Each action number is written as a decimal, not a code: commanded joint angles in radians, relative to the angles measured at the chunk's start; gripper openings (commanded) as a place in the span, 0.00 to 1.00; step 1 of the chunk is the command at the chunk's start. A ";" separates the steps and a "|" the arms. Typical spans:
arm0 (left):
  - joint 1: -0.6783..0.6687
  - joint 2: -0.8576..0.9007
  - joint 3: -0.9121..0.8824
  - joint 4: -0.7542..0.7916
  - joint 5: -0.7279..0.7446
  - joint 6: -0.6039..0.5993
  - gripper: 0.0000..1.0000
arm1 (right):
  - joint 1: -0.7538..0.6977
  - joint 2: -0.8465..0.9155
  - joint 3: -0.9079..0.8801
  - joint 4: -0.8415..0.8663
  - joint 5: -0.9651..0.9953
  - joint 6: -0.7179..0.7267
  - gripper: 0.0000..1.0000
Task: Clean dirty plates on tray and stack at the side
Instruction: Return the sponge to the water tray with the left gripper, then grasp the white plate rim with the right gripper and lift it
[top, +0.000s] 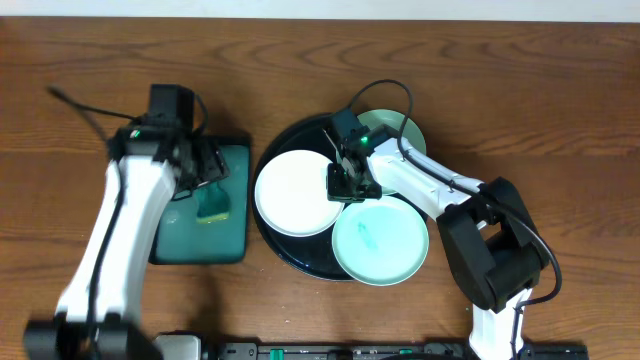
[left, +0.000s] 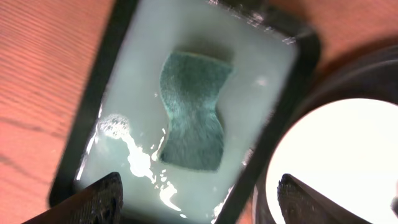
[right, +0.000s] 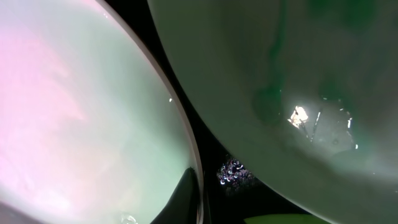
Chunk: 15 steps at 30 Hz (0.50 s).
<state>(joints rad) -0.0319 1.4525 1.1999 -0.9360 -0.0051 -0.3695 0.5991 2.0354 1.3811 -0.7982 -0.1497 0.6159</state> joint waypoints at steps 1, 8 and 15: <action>-0.002 -0.108 0.010 -0.030 -0.003 -0.009 0.80 | 0.010 -0.006 -0.014 -0.028 -0.053 -0.049 0.02; -0.002 -0.242 0.010 -0.059 -0.003 -0.008 0.80 | -0.008 -0.070 -0.014 -0.047 -0.118 -0.064 0.01; -0.002 -0.257 0.009 -0.063 -0.003 -0.008 0.80 | -0.055 -0.124 -0.014 -0.069 -0.131 -0.074 0.01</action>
<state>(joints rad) -0.0338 1.1973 1.1999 -0.9920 -0.0055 -0.3695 0.5686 1.9526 1.3712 -0.8650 -0.2489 0.5690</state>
